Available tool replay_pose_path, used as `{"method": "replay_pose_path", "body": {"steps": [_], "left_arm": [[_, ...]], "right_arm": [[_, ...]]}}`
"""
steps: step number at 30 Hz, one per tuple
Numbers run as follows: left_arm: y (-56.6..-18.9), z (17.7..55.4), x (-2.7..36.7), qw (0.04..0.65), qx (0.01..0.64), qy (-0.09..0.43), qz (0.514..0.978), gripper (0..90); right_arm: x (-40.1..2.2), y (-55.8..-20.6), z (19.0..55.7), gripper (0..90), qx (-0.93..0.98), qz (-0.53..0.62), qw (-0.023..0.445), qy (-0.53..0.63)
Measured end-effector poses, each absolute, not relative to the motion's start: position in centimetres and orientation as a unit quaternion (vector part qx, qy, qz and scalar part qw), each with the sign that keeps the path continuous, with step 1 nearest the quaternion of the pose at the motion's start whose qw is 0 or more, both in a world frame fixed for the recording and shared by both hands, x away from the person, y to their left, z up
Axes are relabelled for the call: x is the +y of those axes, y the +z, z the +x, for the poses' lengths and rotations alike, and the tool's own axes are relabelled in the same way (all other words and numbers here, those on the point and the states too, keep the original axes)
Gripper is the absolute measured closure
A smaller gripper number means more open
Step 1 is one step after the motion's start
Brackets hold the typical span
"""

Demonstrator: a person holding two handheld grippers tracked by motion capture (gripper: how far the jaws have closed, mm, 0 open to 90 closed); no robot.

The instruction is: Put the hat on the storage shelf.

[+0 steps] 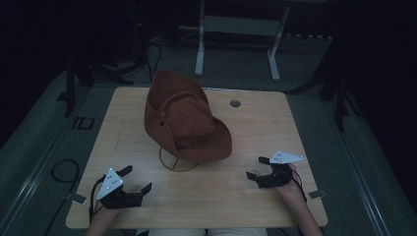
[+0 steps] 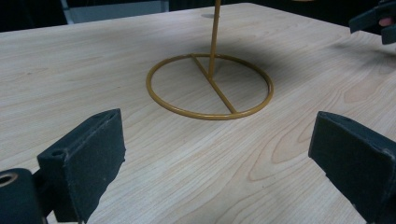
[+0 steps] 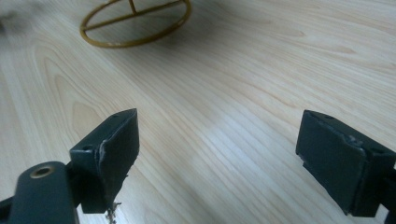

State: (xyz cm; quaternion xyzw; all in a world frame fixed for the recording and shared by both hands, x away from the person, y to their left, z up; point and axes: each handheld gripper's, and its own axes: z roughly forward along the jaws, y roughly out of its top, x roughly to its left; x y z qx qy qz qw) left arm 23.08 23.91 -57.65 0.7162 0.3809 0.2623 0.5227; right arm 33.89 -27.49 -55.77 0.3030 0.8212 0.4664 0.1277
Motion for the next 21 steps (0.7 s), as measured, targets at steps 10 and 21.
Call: {"method": "replay_pose_path", "body": {"steps": [10,21], "left_arm": [[-57.7,23.1,24.0,0.526,0.381,0.257,0.716,4.4],[-57.8,23.1,24.1,0.525,0.384,0.259,0.714,4.4]], "right_arm": [[-29.0,-56.3,32.9,13.4,0.814,0.317,0.138,0.466],[-31.0,-56.5,31.7,13.4,0.817,0.324,0.168,0.446]]}}
